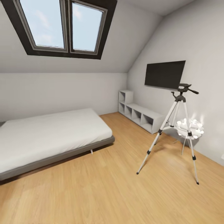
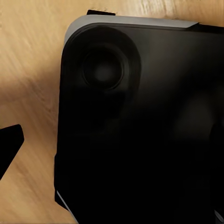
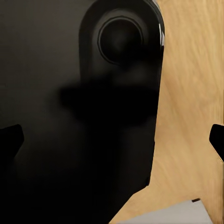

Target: Attach the digital camera to the camera tripod in the bedroom.

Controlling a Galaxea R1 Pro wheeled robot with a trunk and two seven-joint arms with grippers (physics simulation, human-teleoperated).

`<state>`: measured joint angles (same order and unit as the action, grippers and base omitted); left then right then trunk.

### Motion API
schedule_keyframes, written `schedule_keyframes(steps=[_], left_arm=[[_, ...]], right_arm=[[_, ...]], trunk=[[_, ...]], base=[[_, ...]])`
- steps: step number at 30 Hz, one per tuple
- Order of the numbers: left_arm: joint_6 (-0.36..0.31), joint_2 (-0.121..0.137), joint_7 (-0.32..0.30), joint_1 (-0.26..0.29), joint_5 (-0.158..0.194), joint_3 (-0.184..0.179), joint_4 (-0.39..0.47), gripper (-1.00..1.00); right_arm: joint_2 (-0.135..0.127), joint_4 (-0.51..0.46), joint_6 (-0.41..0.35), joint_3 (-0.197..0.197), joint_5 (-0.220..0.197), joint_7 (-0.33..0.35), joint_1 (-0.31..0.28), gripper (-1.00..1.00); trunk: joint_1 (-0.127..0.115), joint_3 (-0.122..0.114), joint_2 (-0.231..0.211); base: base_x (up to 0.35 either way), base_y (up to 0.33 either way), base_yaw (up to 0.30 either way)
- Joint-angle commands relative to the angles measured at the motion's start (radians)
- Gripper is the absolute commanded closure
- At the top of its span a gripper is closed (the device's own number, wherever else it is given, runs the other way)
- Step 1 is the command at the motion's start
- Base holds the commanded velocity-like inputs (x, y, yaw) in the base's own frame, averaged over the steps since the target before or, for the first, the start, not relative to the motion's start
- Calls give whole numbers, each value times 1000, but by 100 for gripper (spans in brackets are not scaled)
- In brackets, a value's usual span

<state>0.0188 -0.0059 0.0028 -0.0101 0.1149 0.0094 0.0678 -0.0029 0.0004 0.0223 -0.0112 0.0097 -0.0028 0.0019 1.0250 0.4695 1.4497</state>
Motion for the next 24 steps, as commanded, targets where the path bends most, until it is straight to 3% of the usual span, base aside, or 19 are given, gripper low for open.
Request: schedule_keyframes(steps=[1,24], left_arm=[[1,0,0,0,9,0,1,-100],[0,0,0,0,11,0,1,-100]], right_arm=[[0,0,3,-1,1,0,0,-100],[-7,0,5,-3,1,-2,0,-100]], trunk=[[0,1,0],[0,1,0]], base=[[0,-1,176],[0,-1,18]])
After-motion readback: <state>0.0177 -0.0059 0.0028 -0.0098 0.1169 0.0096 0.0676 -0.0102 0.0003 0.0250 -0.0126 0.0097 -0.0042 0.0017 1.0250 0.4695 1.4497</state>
